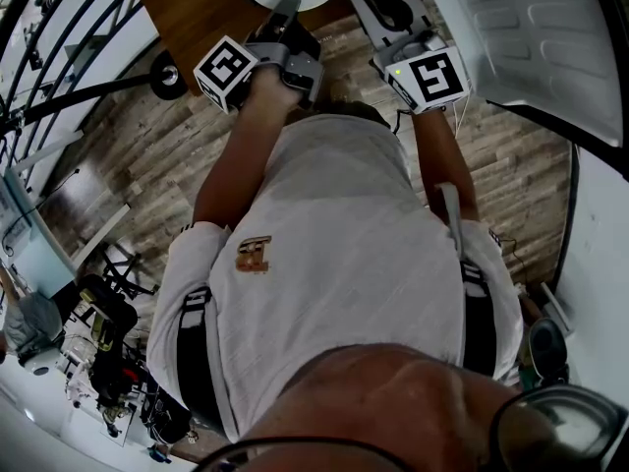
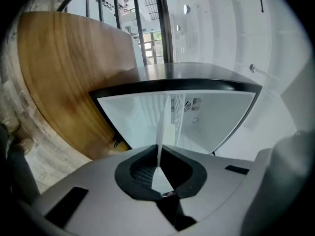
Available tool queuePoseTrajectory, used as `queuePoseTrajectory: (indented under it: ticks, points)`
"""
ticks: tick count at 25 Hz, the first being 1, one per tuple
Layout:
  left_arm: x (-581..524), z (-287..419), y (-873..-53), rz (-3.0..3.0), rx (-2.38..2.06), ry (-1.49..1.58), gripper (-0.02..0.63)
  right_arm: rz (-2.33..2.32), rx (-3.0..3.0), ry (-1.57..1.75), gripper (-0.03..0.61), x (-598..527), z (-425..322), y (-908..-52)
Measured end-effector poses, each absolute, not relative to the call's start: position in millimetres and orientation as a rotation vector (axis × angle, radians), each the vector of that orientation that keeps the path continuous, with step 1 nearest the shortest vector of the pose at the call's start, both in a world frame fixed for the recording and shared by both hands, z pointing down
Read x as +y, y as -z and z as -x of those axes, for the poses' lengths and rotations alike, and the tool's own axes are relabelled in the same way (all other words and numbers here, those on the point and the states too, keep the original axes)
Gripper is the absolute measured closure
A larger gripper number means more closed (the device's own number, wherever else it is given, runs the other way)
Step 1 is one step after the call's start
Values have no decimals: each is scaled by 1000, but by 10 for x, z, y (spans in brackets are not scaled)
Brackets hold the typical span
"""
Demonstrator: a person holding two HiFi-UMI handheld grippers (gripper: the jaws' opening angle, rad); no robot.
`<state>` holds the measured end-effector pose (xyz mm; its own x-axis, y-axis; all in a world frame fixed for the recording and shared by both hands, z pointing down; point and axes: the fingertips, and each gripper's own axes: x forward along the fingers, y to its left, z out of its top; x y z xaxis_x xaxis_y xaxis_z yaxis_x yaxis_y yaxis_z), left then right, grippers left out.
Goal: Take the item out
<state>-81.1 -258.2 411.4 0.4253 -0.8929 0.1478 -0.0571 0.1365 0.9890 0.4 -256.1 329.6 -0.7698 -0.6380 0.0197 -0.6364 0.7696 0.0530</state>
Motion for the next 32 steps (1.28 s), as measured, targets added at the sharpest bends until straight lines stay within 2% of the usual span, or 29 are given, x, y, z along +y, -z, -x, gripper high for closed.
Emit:
queuePoseTrajectory:
  ticks: [14,32]
  points:
    - [-2247,743,-3783,-1346,-903,755,584,-1103,-2926,83,545,-2234,-14,-3112]
    - [-2292,654,-3812,-1341,-892,754,584,-1131,-2919,136,546,-2259,-70,-3130]
